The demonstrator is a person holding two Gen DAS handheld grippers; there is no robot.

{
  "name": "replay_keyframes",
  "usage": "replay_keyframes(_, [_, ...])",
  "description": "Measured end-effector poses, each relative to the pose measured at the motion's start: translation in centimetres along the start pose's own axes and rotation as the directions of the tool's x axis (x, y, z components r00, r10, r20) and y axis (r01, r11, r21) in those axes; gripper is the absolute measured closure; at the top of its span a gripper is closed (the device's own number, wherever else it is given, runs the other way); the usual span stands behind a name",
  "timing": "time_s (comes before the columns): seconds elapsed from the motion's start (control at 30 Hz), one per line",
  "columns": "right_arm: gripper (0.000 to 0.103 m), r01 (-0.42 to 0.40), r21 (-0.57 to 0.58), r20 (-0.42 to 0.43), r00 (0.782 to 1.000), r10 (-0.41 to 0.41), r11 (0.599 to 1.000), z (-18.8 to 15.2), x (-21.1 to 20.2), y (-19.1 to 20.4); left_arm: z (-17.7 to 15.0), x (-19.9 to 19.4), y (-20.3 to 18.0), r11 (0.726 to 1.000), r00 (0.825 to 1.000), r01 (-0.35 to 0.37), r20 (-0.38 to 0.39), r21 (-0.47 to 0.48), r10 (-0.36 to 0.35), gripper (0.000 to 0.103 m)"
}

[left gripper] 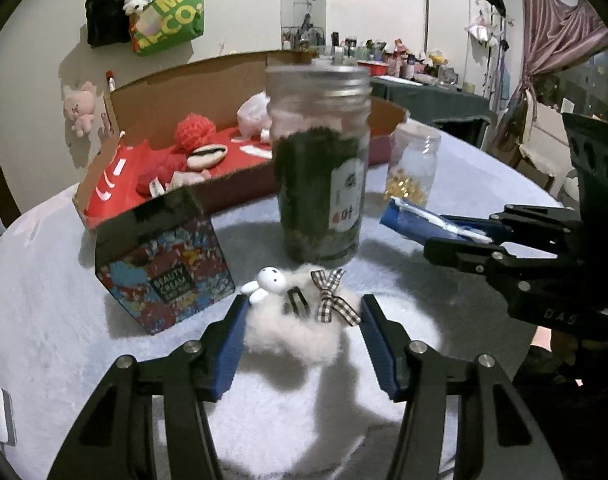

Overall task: Organize soft objects
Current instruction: 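Carry the plush toy and blue-and-white item up and over the red-lined box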

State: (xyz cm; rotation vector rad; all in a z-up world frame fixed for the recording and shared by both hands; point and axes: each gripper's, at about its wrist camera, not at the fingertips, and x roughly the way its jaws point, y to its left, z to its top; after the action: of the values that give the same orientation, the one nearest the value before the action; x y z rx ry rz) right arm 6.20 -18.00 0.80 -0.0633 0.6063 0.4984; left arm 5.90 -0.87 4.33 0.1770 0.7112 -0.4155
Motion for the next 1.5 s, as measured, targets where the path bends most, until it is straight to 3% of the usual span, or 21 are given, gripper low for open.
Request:
replay_keyframes(0.53, [0.079, -0.001, -0.002, 0.030, 1.000, 0.001, 1.000, 0.6, -1.3, 0.2, 0.0, -1.1, 0.8, 0.999, 0.999, -0.028, 0.034, -0.028, 0.029, 0.045])
replay_keyframes(1.5, [0.079, 0.081, 0.069, 0.001, 0.997, -0.082, 0.994, -0.2, -3.0, -4.6, -2.8, -5.5, 9.3, 0.968, 0.979, -0.184, 0.061, -0.170, 0.196, 0.045])
